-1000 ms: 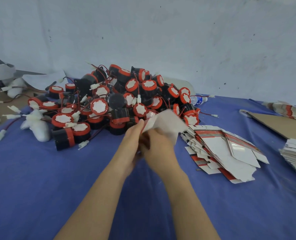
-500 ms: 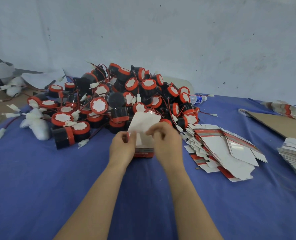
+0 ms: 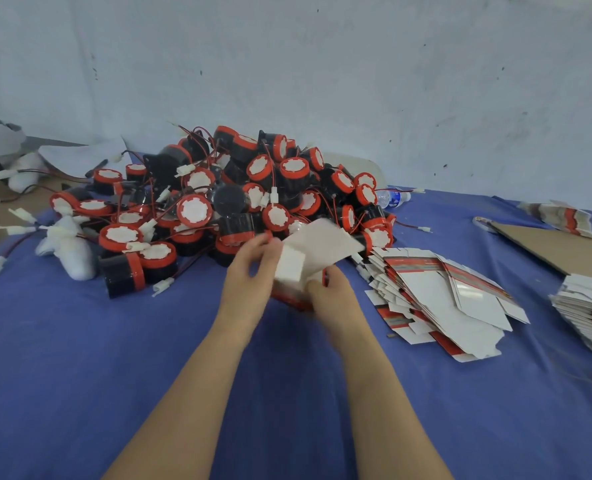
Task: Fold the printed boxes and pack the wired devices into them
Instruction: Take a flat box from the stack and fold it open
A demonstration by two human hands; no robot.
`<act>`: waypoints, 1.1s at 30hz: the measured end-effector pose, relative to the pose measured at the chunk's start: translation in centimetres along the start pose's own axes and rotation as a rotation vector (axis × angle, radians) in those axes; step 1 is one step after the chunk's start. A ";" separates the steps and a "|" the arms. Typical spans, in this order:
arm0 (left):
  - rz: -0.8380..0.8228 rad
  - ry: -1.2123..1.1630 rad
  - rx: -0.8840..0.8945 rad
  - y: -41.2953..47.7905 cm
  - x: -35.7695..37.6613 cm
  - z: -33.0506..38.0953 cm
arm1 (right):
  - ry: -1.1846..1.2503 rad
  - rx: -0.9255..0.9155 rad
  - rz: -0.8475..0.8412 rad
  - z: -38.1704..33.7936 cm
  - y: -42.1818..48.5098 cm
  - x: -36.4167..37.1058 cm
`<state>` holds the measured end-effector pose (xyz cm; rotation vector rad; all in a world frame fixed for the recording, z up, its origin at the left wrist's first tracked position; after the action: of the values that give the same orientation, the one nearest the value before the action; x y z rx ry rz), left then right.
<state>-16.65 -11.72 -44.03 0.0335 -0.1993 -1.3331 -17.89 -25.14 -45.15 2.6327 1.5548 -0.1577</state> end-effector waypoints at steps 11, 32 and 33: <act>-0.088 -0.199 -0.127 -0.2 0.3 0.0 | 0.683 0.249 -0.024 -1.3 0.7 -1.0; -0.277 -0.429 -0.207 -1.3 1.3 0.5 | 0.448 0.408 -0.051 0.7 -0.7 1.2; -0.203 -0.371 -0.165 -1.3 1.4 0.5 | 0.493 0.434 0.016 0.8 -0.6 1.1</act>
<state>-17.64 -13.30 -43.55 -0.3428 -0.4074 -1.5483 -17.93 -24.02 -46.09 3.2044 1.8055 0.1971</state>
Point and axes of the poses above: each hand's wrist, its own y-axis towards the middle knuckle, its own x-axis out of the palm, z = x × y, the point moved 4 cm from there along y, towards the middle knuckle, and after that the axes turned 13 degrees about z, right-handed, at the moved point
